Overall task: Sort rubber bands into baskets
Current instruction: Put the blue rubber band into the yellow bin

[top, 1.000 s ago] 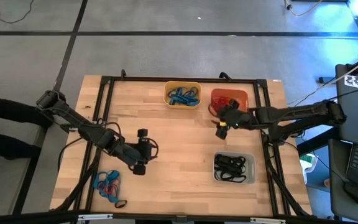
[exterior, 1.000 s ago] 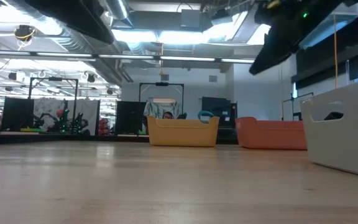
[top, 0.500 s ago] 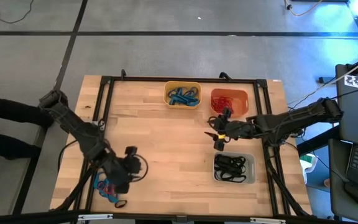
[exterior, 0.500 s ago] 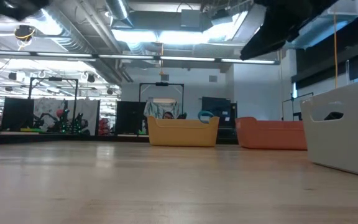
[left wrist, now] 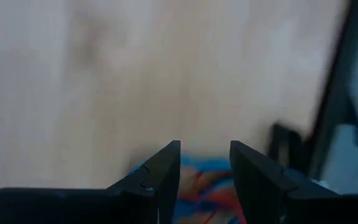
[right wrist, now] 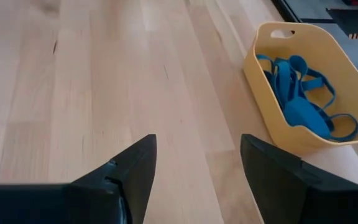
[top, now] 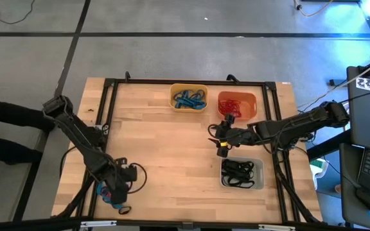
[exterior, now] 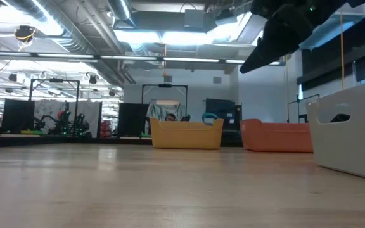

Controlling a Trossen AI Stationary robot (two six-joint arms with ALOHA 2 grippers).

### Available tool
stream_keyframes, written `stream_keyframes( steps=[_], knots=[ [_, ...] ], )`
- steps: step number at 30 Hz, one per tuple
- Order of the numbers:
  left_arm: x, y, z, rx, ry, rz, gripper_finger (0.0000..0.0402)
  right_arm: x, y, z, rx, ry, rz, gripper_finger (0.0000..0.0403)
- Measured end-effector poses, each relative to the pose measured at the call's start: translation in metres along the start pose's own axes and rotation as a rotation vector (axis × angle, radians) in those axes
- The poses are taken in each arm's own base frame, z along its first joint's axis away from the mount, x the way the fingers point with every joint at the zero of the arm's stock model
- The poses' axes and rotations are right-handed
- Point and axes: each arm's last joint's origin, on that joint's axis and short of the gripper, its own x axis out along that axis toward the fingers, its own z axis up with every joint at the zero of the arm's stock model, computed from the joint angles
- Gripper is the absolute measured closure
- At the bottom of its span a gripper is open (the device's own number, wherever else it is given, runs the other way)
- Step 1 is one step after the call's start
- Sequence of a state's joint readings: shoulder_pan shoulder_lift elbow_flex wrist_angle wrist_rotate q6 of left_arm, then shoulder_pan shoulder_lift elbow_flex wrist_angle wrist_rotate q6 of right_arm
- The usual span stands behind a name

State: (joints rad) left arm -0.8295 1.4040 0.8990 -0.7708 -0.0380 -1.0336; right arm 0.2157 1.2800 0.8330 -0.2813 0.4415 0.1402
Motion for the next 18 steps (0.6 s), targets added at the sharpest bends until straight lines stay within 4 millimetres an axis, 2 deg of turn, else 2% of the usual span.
stream_keyframes(
  steps=[4,9,18],
  knots=[
    [0.0,0.011,-0.008,-0.09,0.11,0.096,0.0265,0.0,0.0,0.0,0.001,0.0,0.0,0.0171],
    [-0.001,0.016,-0.012,-0.167,0.156,0.151,0.0265,0.0,0.0,0.0,0.001,0.0,0.0,0.0171],
    [0.009,0.019,-0.031,-0.085,0.258,0.143,0.0265,0.0,0.0,0.0,0.001,0.0,0.0,0.0171]
  ],
)
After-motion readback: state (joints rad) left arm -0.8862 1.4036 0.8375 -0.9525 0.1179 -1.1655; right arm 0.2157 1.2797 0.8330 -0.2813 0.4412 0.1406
